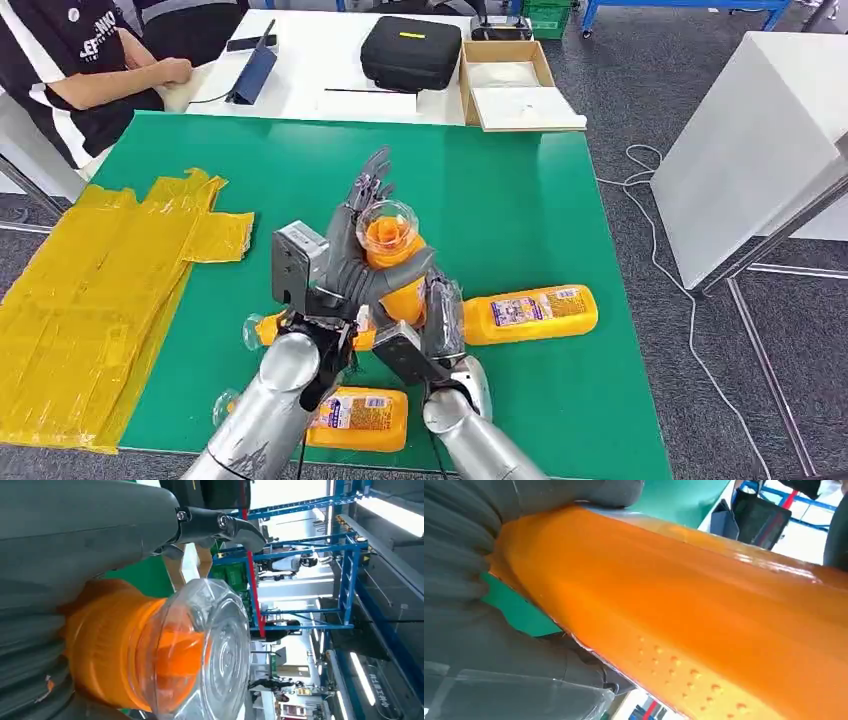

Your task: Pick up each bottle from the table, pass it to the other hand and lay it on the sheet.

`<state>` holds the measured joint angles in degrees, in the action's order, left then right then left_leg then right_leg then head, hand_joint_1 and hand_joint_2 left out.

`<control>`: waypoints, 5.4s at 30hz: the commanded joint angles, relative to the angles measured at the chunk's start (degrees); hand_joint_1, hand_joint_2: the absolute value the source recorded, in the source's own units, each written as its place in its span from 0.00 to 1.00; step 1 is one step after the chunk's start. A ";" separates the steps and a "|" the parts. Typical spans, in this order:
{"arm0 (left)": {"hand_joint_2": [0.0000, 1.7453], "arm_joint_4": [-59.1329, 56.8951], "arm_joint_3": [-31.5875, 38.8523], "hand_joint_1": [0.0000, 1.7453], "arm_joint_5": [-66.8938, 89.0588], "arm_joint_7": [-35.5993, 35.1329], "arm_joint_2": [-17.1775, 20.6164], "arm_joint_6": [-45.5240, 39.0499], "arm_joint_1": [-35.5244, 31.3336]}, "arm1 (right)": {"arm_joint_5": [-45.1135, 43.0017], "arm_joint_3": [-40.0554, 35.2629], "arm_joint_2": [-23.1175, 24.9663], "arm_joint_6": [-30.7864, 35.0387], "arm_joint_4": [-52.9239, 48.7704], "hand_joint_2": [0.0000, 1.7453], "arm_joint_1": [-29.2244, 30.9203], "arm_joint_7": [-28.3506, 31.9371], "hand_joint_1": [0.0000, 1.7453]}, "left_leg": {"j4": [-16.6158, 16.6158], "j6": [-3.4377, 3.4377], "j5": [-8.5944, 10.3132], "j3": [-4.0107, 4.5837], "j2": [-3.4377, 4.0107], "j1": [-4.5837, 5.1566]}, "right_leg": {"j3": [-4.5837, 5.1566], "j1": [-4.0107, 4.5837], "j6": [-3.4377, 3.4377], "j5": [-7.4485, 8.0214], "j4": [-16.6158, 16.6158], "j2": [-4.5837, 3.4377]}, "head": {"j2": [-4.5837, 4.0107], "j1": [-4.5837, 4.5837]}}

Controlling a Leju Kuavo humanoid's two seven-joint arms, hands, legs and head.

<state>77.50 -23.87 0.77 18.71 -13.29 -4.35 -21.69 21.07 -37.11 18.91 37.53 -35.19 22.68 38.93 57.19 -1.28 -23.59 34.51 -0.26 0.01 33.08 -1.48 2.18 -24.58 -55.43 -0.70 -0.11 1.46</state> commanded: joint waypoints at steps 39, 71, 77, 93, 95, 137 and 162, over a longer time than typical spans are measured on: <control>1.00 -6.68 -1.64 0.00 3.30 -4.36 -0.89 -1.31 -2.28 | 2.66 2.50 -0.54 2.47 -5.43 1.00 1.23 0.32 1.00 | 0.01 0.08 -0.03 -0.05 -0.03 -0.02 | -0.13 0.04 -0.12 -0.03 0.00 0.09 | 0.00 0.02; 1.00 -7.05 0.84 0.00 1.03 -1.48 0.81 -1.95 -1.30 | 1.28 4.35 1.09 0.66 0.26 1.00 7.67 1.05 1.00 | -0.02 0.08 -0.02 -0.06 0.03 -0.02 | -0.14 0.04 -0.14 0.00 0.01 0.02 | 0.00 0.02; 1.00 -7.26 0.93 0.00 0.73 -1.18 0.71 -1.94 -1.38 | 1.33 3.01 1.09 0.36 0.84 1.00 7.84 1.04 1.00 | -0.01 0.07 -0.02 -0.05 -0.02 -0.03 | -0.16 0.05 -0.13 -0.01 0.01 0.07 | 0.00 0.02; 1.00 -9.06 0.44 0.98 0.75 -1.29 -0.72 -0.65 -2.73 | 3.62 -3.15 1.08 2.47 1.58 1.00 6.20 -1.07 1.00 | 0.02 0.08 -0.03 -0.03 -0.15 -0.06 | -0.18 0.08 -0.14 -0.06 0.01 0.21 | 0.00 0.02; 1.00 -8.92 0.25 1.00 0.85 -1.35 -0.74 -0.39 -2.75 | 4.67 -2.07 1.09 2.47 1.05 1.00 5.75 -1.12 1.00 | 0.02 0.08 -0.02 -0.02 -0.15 -0.05 | -0.16 0.07 -0.14 -0.05 0.00 0.21 | 0.00 0.02; 1.00 18.74 25.04 1.00 -1.00 7.13 8.03 -5.78 18.03 | 8.86 0.78 -16.28 2.47 -51.32 1.00 -15.39 -6.57 0.00 | -0.09 0.06 -0.06 0.02 0.14 -0.01 | -0.03 0.04 -0.10 0.00 0.07 -0.09 | 0.00 0.00; 1.00 -11.46 31.45 1.00 89.23 -20.69 23.74 -35.65 20.42 | 22.01 19.61 -21.09 2.47 -55.24 1.00 -26.55 -4.81 0.00 | -0.11 0.09 -0.03 -0.05 -0.19 -0.06 | -0.09 0.07 -0.18 -0.06 0.10 0.27 | 0.00 -0.02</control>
<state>80.42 29.62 89.17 19.23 -3.95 -39.65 -1.62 43.61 -19.96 0.07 37.62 -93.15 -3.29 33.07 57.14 -1.26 -23.61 34.59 -0.31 -0.01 33.20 -1.48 2.13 -24.60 -55.40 -0.66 -0.11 1.44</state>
